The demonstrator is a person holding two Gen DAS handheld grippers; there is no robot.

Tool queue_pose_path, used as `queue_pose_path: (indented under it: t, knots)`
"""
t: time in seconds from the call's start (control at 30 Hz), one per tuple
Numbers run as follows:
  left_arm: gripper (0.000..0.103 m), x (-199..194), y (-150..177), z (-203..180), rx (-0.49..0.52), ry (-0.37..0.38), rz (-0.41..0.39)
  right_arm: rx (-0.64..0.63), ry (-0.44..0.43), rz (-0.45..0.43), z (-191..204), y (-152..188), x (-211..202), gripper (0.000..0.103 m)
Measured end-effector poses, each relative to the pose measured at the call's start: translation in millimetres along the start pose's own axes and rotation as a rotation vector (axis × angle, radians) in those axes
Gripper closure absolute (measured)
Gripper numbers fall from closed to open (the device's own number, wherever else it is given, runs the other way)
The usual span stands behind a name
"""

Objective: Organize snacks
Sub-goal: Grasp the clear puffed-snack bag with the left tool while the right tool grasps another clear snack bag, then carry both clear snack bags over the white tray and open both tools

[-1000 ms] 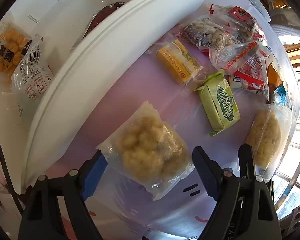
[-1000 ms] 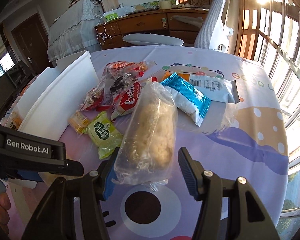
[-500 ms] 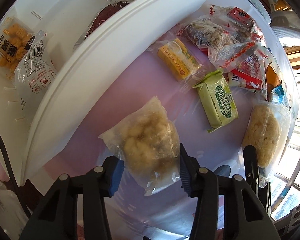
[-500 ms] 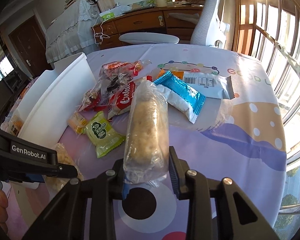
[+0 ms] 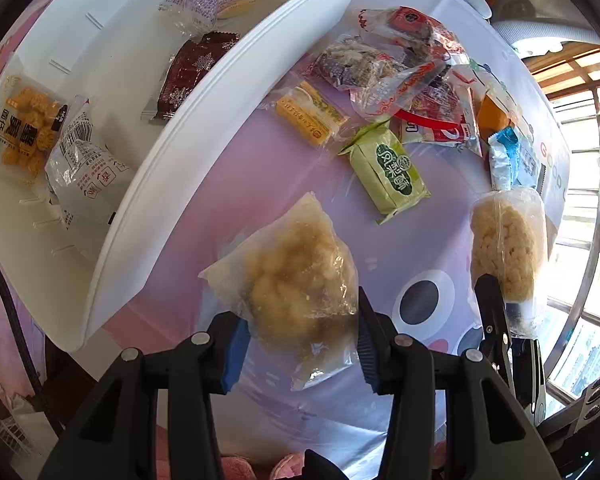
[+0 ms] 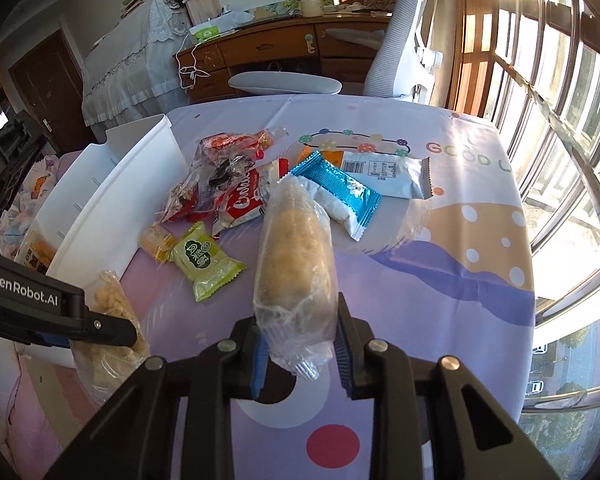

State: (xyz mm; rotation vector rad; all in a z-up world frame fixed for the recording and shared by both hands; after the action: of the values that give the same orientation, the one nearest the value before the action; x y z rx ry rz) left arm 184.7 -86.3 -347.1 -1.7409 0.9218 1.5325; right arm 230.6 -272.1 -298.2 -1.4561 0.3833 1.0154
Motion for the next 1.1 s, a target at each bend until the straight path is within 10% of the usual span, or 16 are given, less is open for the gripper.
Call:
queue_pose_path:
  t: [0.47, 1.1]
  knots:
    - [0.058, -50.0, 5.9, -30.9, 0.278, 0.049, -0.009, 0.008, 0.012, -0.017, 20.7, 0.7, -59.0, 0.075]
    - [0.058, -151.7, 24.0, 53.9, 0.595, 0.115, -0.088, 0.000, 0.032, 0.018, 110.8, 18.9, -112.7, 0.075]
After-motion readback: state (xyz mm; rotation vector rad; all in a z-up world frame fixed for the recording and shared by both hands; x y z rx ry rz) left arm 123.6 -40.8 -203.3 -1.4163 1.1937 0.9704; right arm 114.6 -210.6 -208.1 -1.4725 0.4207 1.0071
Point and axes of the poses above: each gripper's, at about its wrist camera, not at the fingertips, and x roughly the way its jaws point, z to its left, y to its underside, the point moved 7 cm from there along x, roughly the way its jaws point, and after that the axes turned 6 degrees about -z, right-handed, at the moved point
